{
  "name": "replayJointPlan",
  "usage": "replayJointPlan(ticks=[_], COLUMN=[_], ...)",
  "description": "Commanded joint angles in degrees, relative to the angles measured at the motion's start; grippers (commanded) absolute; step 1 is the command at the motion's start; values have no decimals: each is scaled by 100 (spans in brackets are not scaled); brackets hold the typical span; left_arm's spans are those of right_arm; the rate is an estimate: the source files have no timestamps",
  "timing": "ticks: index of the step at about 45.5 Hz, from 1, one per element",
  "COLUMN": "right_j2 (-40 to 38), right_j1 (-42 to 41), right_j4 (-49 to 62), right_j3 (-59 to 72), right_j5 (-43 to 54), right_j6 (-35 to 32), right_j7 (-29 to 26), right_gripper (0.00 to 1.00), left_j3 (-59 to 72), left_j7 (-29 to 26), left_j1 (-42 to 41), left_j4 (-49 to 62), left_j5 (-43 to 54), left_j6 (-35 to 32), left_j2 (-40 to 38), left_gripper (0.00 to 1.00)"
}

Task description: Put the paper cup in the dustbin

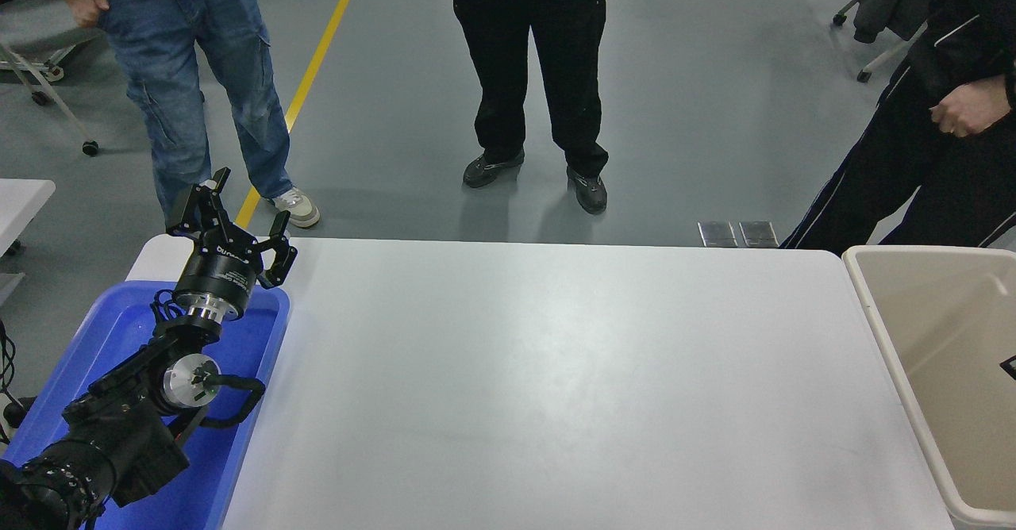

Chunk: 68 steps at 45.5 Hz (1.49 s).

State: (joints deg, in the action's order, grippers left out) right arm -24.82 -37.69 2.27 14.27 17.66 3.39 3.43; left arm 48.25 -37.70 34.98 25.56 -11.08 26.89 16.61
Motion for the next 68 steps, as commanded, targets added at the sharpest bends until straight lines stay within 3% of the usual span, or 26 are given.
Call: replayJointPlan(ticks=[1, 16, 25, 32, 41, 49, 60, 68], right_j2=[-14, -436, -1165, -1657, -1869, -1597, -955, -375], right_j1=[-493, -1600, -2347, -2453, -2208, -1777, -820, -195], right_j4=[-43, -859, -2238, -3311, -4155, -4314, -4323, -4332], right_j3=[-345, -2375, -2841, -3745, -5398, -6409, -6884, -7095], right_j5=[-8, -8, -8, 1, 1, 1, 1, 1], right_j6=[136, 48, 48, 48, -171, -356, -365, -374], right_j7=[26, 26, 34, 43, 43, 139, 1484, 2029], right_gripper=[97, 99, 99, 99, 99, 99, 99, 99], left_j3=[0, 0, 0, 0, 0, 0, 0, 0], left_j7=[0, 0, 0, 0, 0, 0, 0, 0], left_j1=[0, 0, 0, 0, 0, 0, 0, 0], left_j4=[2, -7, 2, 2, -7, -7, 2, 2], left_j5=[0, 0, 0, 0, 0, 0, 0, 0], left_j6=[0, 0, 0, 0, 0, 0, 0, 0], left_j2=[0, 0, 0, 0, 0, 0, 0, 0], left_gripper=[100, 100, 100, 100, 100, 100, 100, 100])
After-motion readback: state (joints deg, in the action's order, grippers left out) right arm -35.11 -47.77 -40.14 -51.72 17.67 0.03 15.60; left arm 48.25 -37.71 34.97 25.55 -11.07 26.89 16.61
